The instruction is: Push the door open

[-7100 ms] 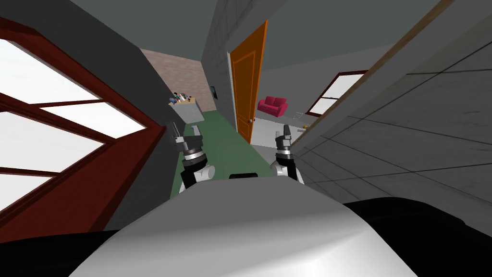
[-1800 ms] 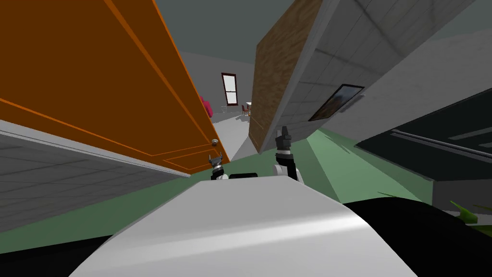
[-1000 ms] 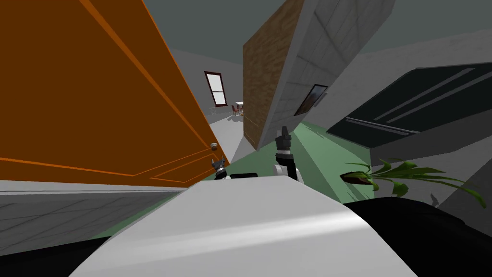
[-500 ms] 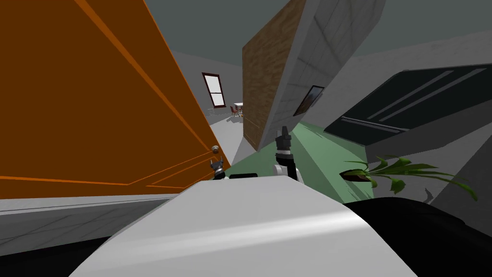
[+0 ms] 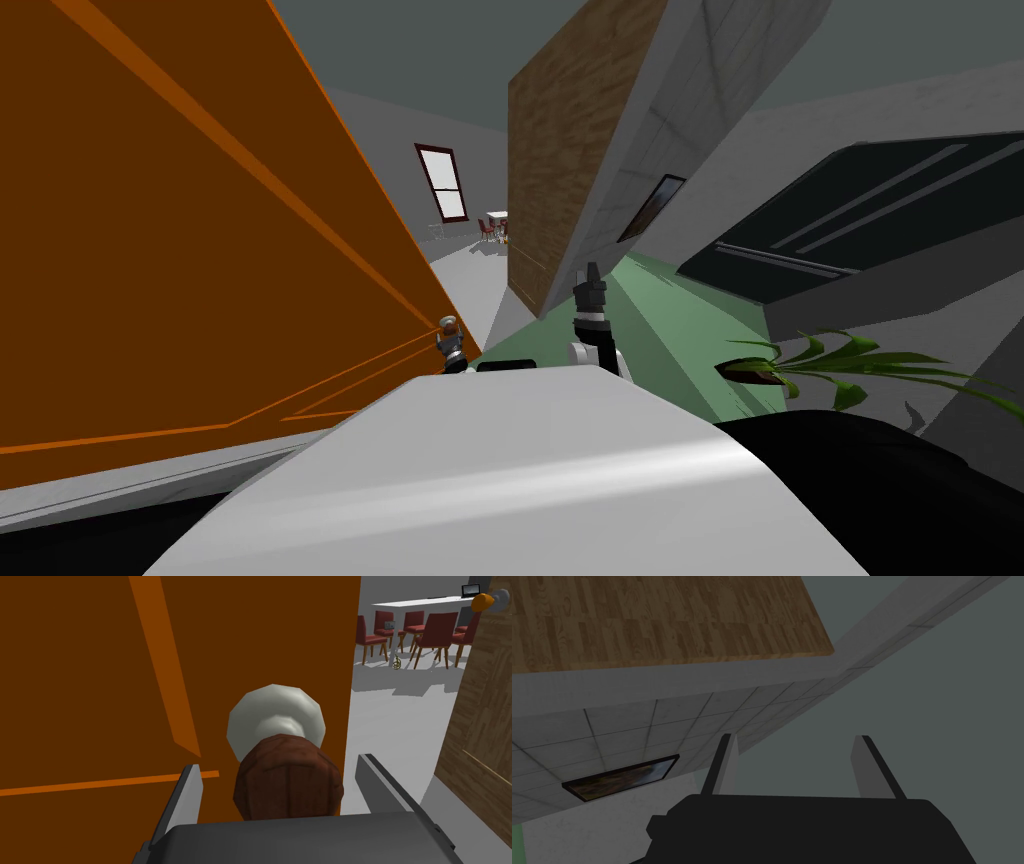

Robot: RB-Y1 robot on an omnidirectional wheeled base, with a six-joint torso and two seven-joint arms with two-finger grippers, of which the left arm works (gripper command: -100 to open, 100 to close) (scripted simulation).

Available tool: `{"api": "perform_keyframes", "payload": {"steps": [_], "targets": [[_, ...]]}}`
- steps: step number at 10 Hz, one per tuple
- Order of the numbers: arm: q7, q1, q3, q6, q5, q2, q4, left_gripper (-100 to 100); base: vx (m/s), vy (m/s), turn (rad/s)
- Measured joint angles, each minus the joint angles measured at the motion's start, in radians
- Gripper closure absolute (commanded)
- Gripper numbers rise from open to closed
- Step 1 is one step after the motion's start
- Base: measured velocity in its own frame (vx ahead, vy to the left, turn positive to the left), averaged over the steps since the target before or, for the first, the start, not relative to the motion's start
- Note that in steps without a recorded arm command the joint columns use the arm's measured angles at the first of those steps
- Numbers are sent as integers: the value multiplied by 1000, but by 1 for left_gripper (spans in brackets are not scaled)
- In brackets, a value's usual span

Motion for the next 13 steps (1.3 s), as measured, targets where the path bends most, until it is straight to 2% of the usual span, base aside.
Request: {"api": "perform_keyframes", "payload": {"steps": [1, 7, 9, 10, 11, 13], "targets": [[1, -1, 0, 0, 0, -1, 0, 100, -13, -5, 1], [0, -5, 2, 3, 1, 2, -1, 100, 10, -1, -15], [6, 0, 23, 1, 15, 8, 19, 100, 206, 25, -62], [0, 1, 40, 7, 27, 13, 12, 100, 183, 46, -84], [-12, 18, 56, 15, 36, 16, -18, 100, 176, 47, -42], [-6, -6, 90, -7, 51, 22, 11, 100, 162, 44, -64]]}}
